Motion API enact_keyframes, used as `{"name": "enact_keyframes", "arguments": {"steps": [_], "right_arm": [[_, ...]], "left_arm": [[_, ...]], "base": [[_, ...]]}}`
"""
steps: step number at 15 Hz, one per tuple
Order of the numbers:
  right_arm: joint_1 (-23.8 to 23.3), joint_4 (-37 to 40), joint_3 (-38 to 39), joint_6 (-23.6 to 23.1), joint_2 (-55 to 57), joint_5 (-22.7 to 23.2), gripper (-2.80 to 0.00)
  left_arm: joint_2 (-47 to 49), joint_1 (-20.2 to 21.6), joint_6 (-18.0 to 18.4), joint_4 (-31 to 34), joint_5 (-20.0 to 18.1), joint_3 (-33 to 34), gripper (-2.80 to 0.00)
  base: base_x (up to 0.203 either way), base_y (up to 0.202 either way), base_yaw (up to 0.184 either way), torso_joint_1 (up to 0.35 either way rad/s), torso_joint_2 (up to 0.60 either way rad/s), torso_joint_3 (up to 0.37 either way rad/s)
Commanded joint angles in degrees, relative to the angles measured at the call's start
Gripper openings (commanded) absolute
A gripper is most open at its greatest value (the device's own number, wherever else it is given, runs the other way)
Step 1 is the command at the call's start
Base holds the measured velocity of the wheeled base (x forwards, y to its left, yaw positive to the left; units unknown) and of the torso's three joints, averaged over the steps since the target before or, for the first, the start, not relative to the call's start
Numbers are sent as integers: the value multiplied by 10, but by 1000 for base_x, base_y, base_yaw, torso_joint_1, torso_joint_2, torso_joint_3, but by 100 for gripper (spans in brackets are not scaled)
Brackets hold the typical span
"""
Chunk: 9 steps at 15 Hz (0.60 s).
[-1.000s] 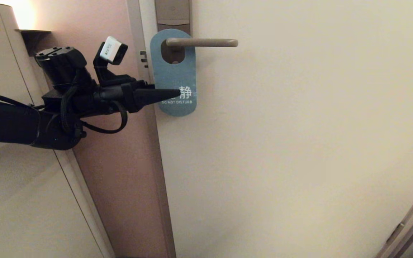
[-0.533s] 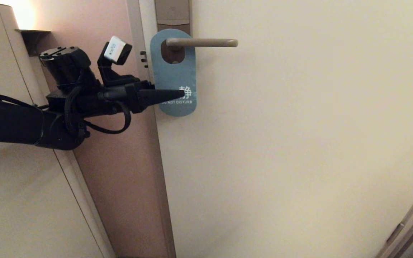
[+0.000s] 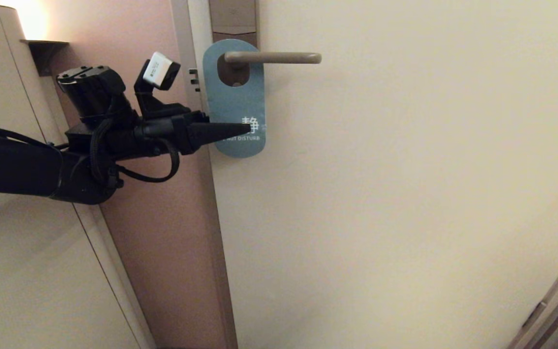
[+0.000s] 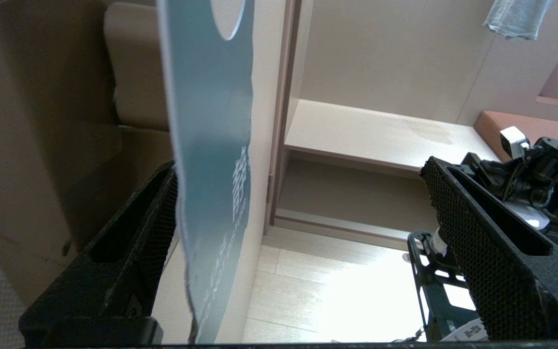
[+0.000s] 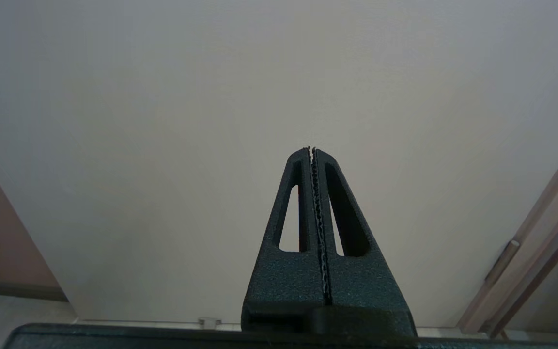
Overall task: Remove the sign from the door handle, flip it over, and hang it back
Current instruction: Take down the sign
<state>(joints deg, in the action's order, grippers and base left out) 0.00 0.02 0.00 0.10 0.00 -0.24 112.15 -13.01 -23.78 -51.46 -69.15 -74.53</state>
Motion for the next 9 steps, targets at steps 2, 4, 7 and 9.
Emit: {"name": "enact_keyframes", "arguments": {"steps": [2, 4, 7, 9], "right_arm": [[0, 0, 0, 0, 0, 0, -280], [0, 0, 0, 0, 0, 0, -280], [0, 0, 0, 0, 0, 0, -280], [0, 0, 0, 0, 0, 0, -280]], "left_arm": [[3, 0, -1, -5, -4, -2, 0], [3, 1, 1, -6, -4, -2, 0], [4, 2, 2, -7, -4, -1, -220], [3, 2, 1, -6, -4, -2, -280]], "base": [[0, 0, 0, 0, 0, 0], [0, 0, 0, 0, 0, 0], [0, 0, 0, 0, 0, 0], [0, 0, 0, 0, 0, 0]]}}
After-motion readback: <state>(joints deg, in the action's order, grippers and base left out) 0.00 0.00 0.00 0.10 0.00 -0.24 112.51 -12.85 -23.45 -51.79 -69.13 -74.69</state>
